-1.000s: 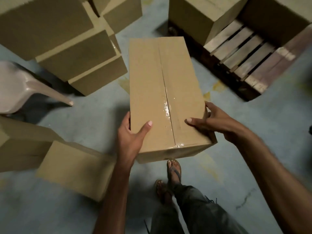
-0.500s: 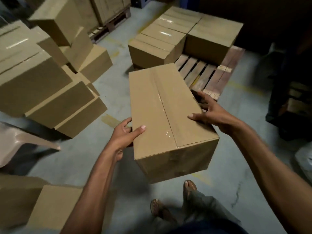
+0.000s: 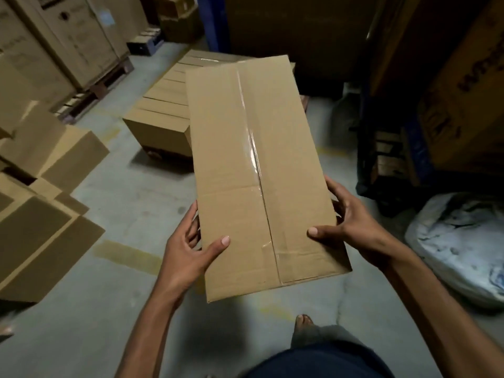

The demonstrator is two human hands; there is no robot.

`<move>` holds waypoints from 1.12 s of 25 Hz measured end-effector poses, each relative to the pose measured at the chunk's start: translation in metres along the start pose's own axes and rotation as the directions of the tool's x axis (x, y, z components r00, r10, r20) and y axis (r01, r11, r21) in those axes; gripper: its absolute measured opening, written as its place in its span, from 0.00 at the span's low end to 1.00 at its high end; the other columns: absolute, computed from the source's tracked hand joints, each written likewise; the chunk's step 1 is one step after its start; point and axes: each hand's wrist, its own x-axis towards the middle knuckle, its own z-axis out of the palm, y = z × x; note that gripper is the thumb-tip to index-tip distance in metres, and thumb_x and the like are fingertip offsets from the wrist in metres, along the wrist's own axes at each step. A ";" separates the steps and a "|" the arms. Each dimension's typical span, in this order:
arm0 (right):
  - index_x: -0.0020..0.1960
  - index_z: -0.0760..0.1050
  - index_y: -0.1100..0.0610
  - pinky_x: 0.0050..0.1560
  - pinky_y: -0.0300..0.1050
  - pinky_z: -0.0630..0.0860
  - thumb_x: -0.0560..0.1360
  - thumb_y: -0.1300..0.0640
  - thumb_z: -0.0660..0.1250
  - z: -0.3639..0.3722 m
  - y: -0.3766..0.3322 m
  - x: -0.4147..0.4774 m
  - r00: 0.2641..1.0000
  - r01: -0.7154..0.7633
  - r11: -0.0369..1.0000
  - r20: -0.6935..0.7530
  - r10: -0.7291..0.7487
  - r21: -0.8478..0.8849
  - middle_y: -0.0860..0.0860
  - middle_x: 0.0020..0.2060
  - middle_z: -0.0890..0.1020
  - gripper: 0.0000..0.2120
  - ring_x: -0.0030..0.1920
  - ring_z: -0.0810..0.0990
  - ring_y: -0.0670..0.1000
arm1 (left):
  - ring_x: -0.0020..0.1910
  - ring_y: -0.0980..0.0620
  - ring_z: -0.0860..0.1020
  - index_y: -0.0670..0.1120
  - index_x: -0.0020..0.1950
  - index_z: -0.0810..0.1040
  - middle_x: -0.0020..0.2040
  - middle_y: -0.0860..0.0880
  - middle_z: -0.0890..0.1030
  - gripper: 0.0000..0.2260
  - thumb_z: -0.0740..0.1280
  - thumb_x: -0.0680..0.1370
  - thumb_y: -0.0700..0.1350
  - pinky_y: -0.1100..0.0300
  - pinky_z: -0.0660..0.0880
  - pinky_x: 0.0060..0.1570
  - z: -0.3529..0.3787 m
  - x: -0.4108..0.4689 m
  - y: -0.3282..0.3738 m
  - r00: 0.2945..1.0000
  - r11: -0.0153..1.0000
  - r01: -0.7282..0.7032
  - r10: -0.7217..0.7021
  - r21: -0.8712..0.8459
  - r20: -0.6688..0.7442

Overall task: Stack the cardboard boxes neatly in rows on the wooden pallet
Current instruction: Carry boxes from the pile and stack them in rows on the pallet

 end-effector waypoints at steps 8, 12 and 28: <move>0.80 0.58 0.37 0.57 0.35 0.72 0.59 0.59 0.82 -0.140 -0.020 0.074 0.996 0.030 0.997 -0.085 -0.024 0.076 0.33 0.64 0.75 0.56 0.64 0.74 0.35 | 0.71 0.63 0.72 0.60 0.81 0.62 0.71 0.66 0.73 0.45 0.81 0.69 0.49 0.59 0.72 0.69 0.109 0.110 0.074 0.995 0.996 -0.088 0.089 0.031 -0.033; 0.80 0.59 0.38 0.55 0.33 0.71 0.61 0.61 0.81 -0.179 -0.032 0.153 0.999 0.007 0.997 -0.051 -0.003 0.075 0.34 0.64 0.75 0.55 0.62 0.73 0.32 | 0.72 0.60 0.73 0.60 0.81 0.63 0.74 0.60 0.73 0.45 0.82 0.68 0.48 0.55 0.72 0.70 0.132 0.187 0.091 0.996 0.998 -0.056 0.056 0.003 -0.069; 0.75 0.64 0.55 0.64 0.55 0.78 0.67 0.77 0.72 -0.274 -0.063 0.624 0.812 -0.548 0.822 0.135 0.567 -0.158 0.54 0.56 0.76 0.41 0.56 0.76 0.57 | 0.53 0.47 0.82 0.47 0.72 0.68 0.58 0.45 0.82 0.29 0.74 0.74 0.36 0.54 0.79 0.43 0.198 0.600 0.100 0.814 0.819 0.541 -0.567 -0.188 -0.128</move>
